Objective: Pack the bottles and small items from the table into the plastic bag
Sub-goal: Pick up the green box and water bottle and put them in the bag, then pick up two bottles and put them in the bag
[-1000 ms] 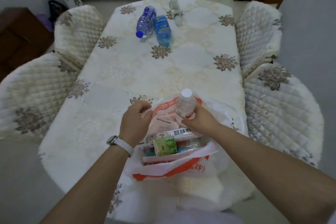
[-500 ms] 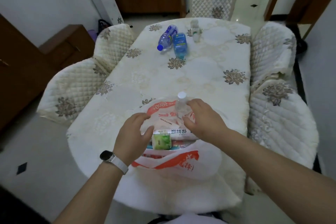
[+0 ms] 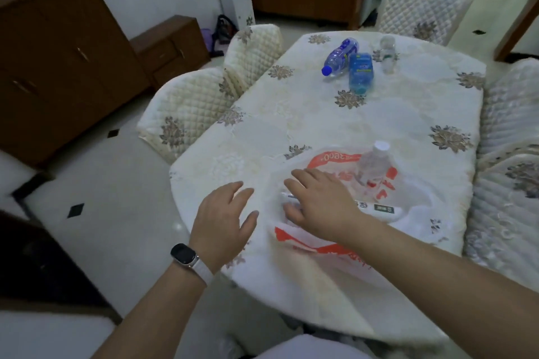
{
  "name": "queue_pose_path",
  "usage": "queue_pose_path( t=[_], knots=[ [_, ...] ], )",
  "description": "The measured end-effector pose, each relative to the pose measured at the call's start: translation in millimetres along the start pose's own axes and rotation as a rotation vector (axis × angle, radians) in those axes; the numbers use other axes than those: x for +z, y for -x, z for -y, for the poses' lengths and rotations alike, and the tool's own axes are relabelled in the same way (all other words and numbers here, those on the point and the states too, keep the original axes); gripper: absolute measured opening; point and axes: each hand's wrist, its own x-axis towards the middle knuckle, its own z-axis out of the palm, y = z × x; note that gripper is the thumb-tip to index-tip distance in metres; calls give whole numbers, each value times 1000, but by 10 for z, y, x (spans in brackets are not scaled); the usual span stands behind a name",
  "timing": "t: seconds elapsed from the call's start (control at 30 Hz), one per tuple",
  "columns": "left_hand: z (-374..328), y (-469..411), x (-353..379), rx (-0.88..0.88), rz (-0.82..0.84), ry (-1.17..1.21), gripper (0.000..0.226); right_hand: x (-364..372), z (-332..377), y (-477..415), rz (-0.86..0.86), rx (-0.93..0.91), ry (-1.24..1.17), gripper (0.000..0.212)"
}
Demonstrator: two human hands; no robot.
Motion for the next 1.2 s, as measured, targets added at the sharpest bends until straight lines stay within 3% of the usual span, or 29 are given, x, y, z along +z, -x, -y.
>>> queue_pose_path(
  t=[0.43,0.87,1.2],
  knots=[
    [2359,548,-579,-56,-203,-92,42,318,2213,-1541,-25,-194,95,49],
    [3928,559,-854,-151,-201,-127,41,802,3094,-2966,-59,-289,35,48],
    [5672,-337,-895,-255,-88,-214,43,1491,3540,-4987,56,-325,-8,53]
  ],
)
